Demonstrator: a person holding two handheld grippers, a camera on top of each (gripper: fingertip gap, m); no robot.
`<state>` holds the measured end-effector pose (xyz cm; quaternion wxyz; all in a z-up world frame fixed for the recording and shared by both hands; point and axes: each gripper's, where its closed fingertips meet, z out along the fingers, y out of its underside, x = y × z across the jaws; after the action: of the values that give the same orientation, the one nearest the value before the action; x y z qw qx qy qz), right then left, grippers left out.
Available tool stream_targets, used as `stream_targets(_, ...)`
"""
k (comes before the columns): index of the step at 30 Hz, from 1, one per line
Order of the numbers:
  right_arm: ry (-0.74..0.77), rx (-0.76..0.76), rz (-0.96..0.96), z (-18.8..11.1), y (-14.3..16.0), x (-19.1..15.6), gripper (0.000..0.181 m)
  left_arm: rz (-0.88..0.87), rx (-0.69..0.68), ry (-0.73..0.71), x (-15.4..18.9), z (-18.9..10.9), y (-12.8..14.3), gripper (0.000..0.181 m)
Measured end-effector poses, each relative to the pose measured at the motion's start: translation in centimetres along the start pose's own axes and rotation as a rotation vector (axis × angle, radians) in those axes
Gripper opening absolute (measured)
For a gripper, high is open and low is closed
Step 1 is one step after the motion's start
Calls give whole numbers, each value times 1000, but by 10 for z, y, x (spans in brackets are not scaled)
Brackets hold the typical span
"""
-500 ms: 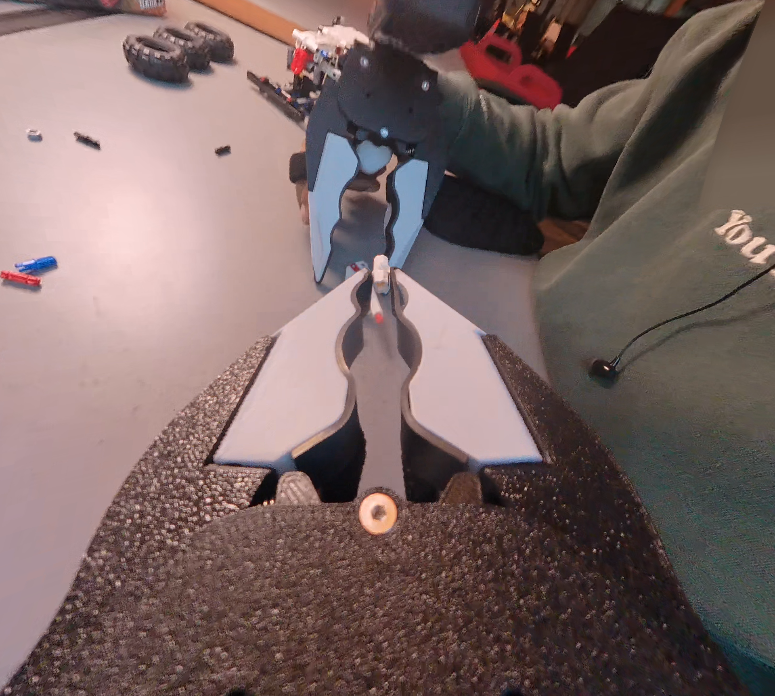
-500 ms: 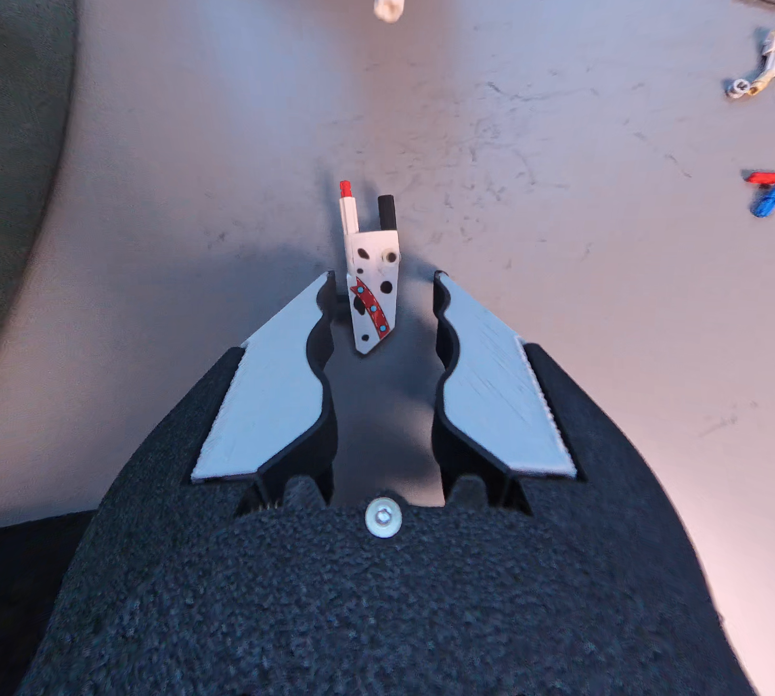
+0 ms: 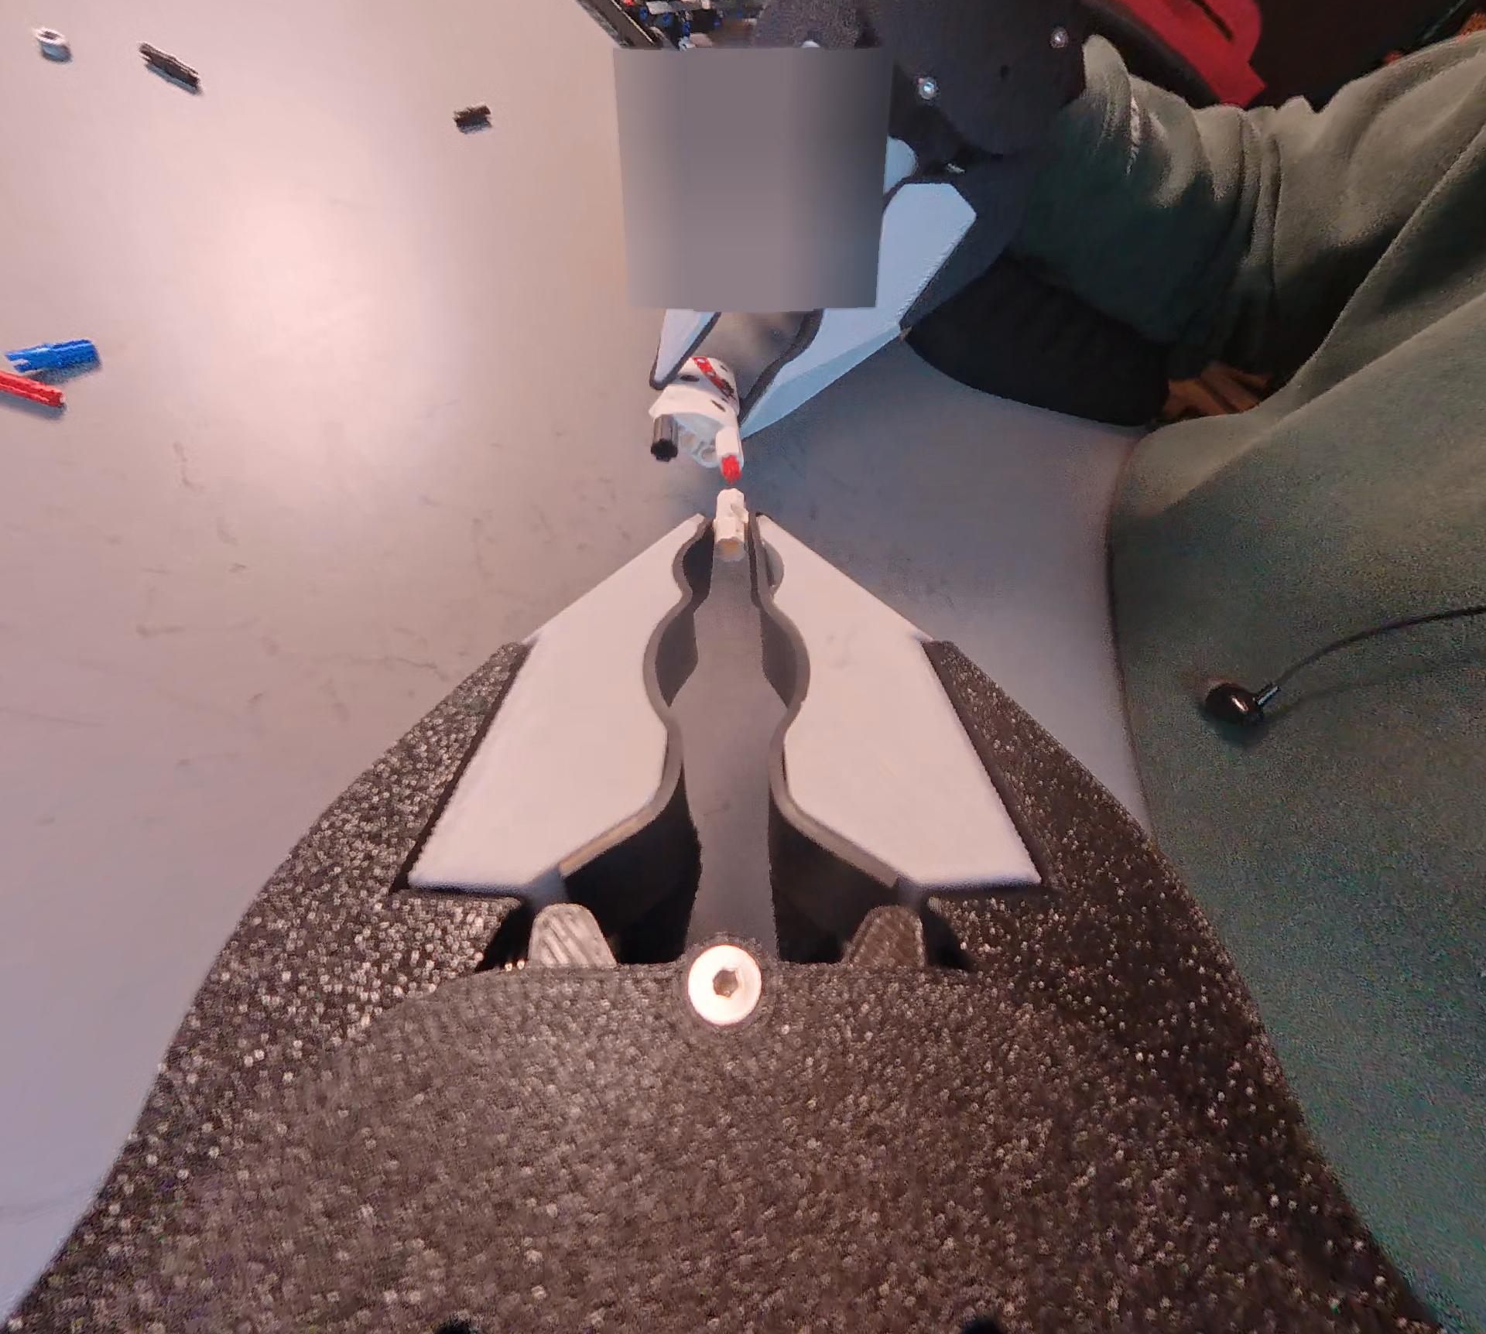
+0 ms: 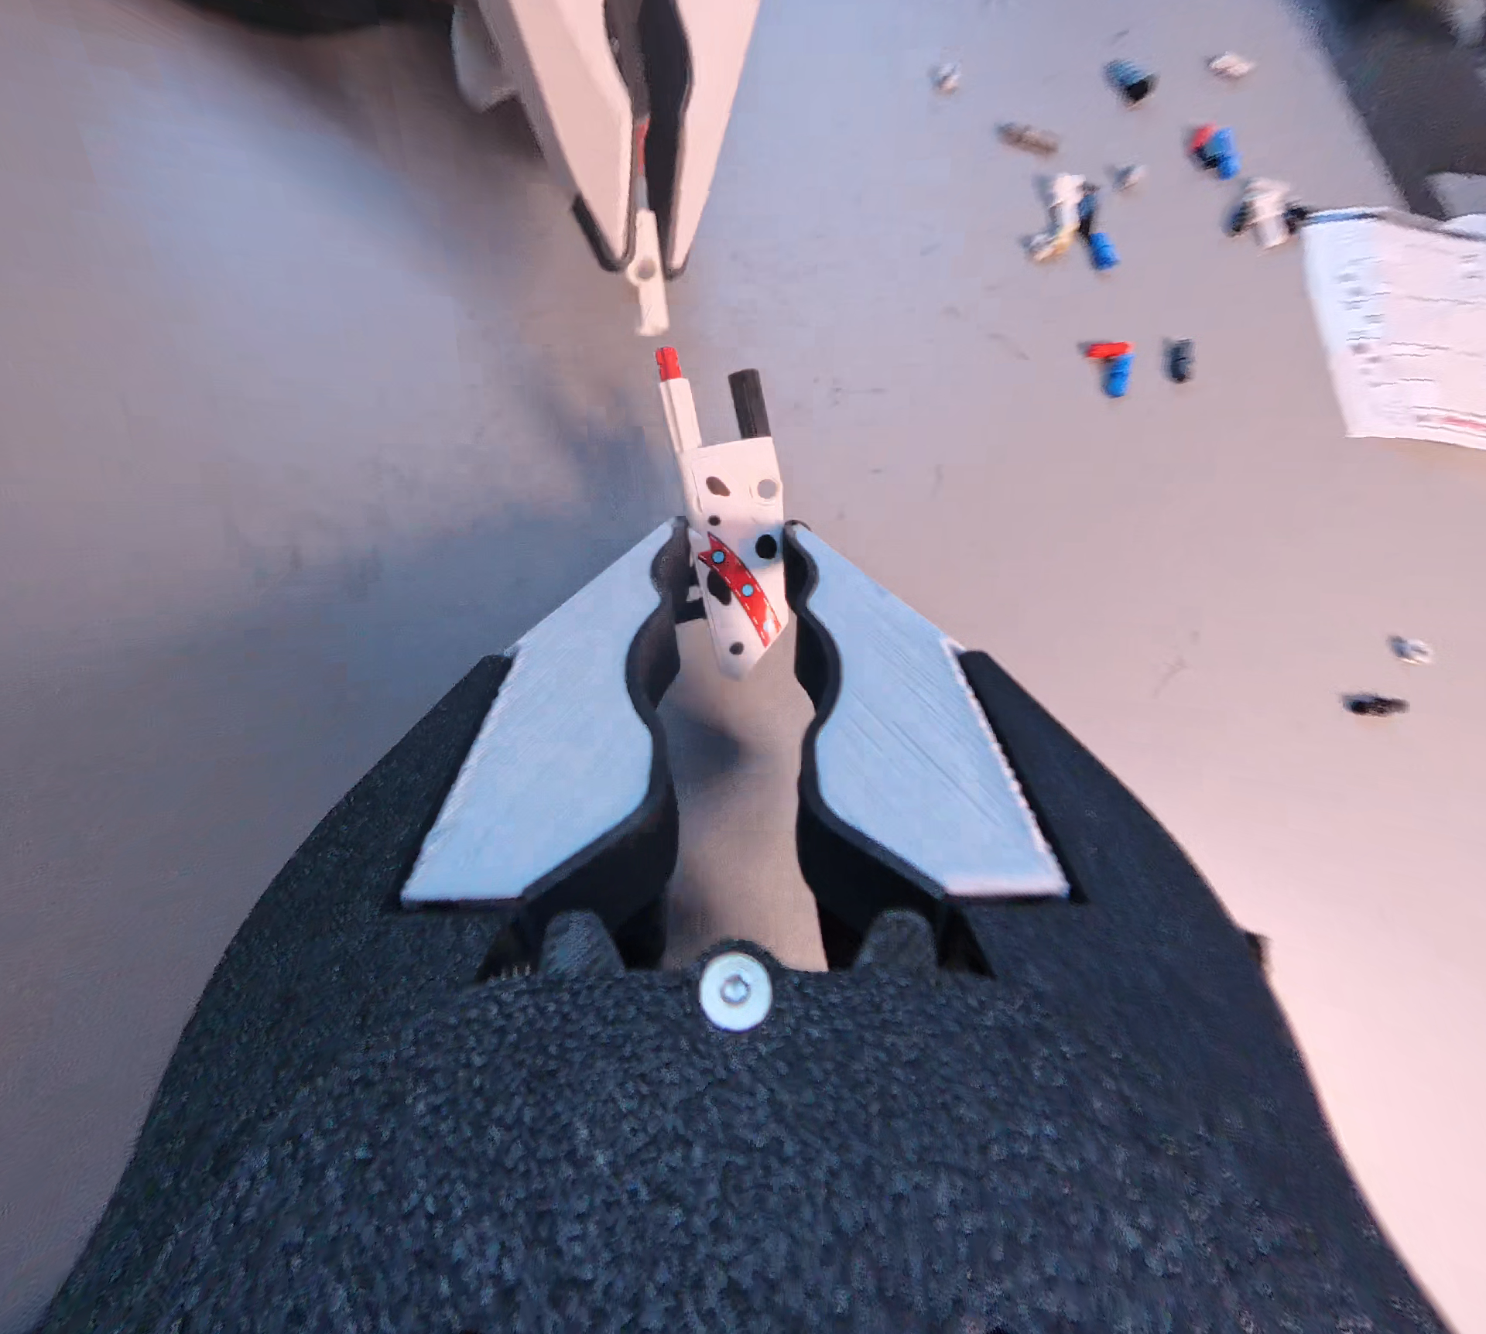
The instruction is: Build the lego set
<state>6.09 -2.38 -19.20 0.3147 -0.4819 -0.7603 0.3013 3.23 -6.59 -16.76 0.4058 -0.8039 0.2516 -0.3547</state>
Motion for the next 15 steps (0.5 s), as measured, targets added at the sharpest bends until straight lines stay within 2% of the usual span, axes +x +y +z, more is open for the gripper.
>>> stream_targets(3,125,78,-28,-11,-18,12,22,-19,82,-17,-3,-5,-13,8)
stream_targets(6,194,92,-54,-17,-24,19,22,-49,171,7,-2,-12,-27,8)
stream_targets(10,230,92,-70,-19,-27,23,22,-94,228,35,-1,-15,-36,7)
stream_targets(15,235,76,-98,-17,-28,19,22,-107,226,46,0,-12,-37,7)
